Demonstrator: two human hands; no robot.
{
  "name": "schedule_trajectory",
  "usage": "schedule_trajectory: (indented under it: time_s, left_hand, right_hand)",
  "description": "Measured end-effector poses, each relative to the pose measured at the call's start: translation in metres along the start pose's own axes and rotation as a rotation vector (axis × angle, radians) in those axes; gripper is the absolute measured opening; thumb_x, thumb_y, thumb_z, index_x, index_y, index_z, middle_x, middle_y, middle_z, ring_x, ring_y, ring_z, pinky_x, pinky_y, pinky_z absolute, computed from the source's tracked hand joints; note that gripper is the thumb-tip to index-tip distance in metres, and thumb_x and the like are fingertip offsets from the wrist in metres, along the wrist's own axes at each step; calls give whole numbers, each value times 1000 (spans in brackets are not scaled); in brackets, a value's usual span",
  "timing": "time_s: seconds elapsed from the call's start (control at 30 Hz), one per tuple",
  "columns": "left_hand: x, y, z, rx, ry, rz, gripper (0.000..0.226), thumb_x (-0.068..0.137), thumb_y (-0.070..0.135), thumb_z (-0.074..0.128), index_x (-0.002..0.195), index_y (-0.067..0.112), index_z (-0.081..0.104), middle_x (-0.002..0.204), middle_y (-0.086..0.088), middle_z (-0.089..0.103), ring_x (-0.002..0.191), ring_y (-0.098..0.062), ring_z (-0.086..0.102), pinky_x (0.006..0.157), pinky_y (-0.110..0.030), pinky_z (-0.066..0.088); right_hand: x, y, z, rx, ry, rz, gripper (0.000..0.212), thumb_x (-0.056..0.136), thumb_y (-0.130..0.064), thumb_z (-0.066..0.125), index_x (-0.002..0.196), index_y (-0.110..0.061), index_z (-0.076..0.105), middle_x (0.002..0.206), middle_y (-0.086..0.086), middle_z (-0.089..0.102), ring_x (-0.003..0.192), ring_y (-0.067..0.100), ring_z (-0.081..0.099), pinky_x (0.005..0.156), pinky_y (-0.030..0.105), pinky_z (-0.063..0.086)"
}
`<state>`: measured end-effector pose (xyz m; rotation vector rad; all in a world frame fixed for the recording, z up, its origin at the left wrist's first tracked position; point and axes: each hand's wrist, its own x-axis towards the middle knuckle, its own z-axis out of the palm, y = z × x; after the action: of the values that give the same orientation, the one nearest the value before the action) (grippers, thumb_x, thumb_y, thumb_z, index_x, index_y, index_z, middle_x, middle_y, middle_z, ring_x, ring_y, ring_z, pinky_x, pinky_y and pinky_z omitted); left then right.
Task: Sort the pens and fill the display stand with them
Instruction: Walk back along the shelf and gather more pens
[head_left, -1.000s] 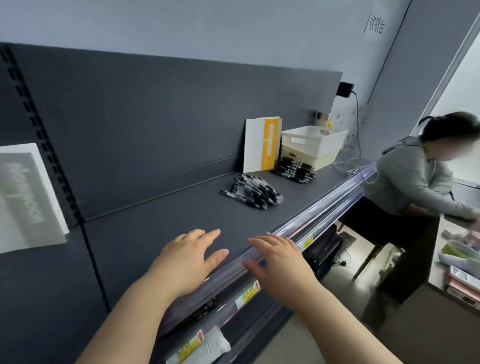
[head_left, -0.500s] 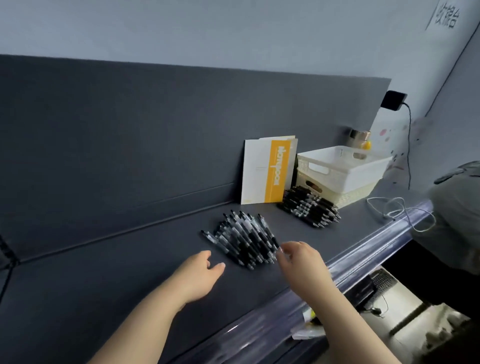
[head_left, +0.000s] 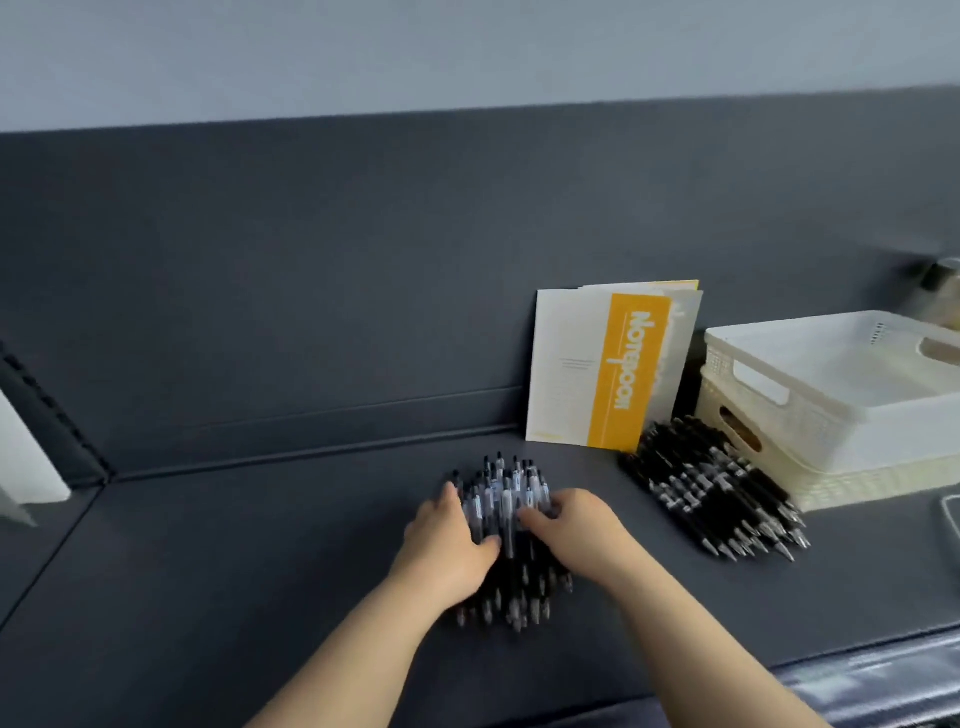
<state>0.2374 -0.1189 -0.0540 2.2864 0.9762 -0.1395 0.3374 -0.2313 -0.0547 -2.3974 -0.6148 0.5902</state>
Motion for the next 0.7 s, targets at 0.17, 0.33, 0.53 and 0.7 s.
schedule_trajectory:
  time_s: [0.17, 0.33, 0.53, 0.7]
  left_hand:
    - [4, 3, 3, -1, 26, -34, 82, 87, 40, 56, 150, 13, 12, 139, -7, 45, 113, -20, 53, 88, -25, 44]
    - [10, 0, 2, -47, 85, -90, 57, 80, 31, 61, 131, 13, 42, 112, -3, 60, 86, -13, 60, 69, -26, 48]
    - [6, -11, 5, -319, 173, -126, 22, 86, 17, 55, 107, 12, 54, 95, -5, 62, 75, -15, 57, 67, -30, 45]
    - [-3, -18, -4, -862, 167, -233, 7, 89, 2, 54, 96, 4, 53, 88, -11, 59, 64, -18, 63, 64, -35, 54]
  right_hand:
    - [13, 9, -9, 158, -124, -2, 31, 81, -38, 64, 87, -8, 64, 70, -1, 62, 59, 13, 57, 53, 25, 41]
    - [6, 1, -13, 75, -148, -30, 53, 80, -27, 65, 122, -12, 38, 86, -3, 55, 72, 11, 56, 53, 24, 42]
    - [7, -1, -12, 50, -143, -83, 76, 84, -22, 58, 146, -12, 13, 83, -5, 53, 70, 11, 53, 54, 25, 42]
    - [7, 5, -21, 161, -141, -112, 74, 92, -21, 51, 150, -15, 5, 121, 13, 59, 93, 21, 61, 73, 32, 47]
